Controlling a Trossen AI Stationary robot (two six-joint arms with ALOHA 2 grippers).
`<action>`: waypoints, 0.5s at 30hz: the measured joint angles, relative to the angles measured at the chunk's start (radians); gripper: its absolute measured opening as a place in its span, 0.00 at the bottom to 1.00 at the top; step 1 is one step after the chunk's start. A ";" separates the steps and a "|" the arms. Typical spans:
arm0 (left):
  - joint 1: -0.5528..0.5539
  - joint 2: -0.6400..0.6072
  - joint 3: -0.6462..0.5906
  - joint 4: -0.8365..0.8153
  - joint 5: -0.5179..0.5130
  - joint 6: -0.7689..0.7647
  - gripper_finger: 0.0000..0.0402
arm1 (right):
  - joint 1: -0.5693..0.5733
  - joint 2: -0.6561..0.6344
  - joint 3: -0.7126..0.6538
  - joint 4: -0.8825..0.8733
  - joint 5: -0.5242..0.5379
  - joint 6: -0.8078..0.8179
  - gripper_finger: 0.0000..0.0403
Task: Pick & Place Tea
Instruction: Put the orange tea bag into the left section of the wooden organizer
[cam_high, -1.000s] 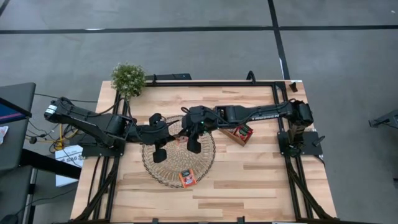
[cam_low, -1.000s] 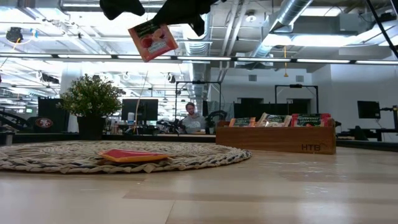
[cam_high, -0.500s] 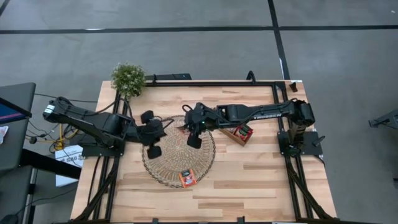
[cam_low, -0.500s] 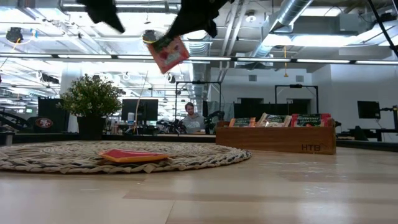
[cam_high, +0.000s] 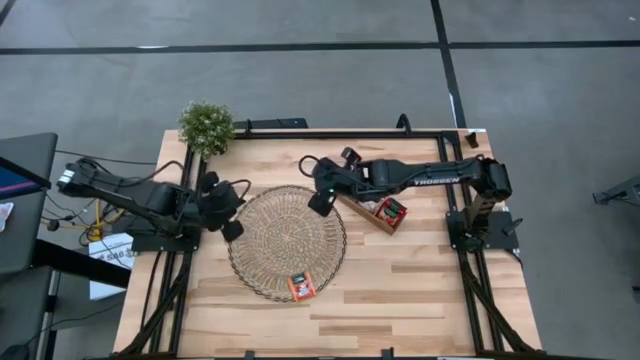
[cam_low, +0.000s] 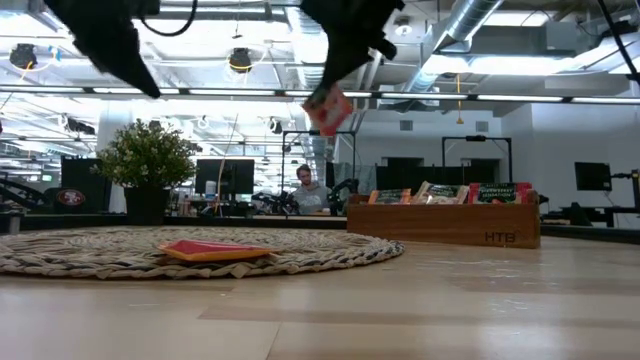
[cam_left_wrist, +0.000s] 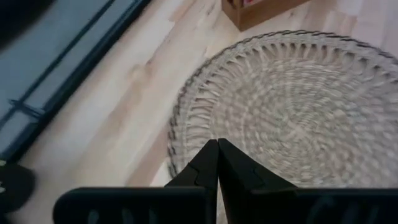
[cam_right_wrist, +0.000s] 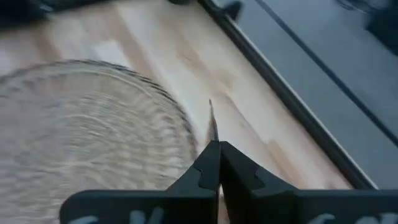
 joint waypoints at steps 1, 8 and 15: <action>0.000 -0.027 -0.024 0.018 0.011 0.000 0.00 | -0.002 0.000 0.000 -0.018 0.015 0.010 0.00; 0.000 -0.186 -0.154 0.111 0.050 0.000 0.00 | -0.048 -0.014 0.000 -0.117 0.042 0.066 0.00; 0.000 -0.250 -0.173 0.143 0.065 0.013 0.00 | -0.110 -0.073 -0.001 -0.150 0.045 0.070 0.00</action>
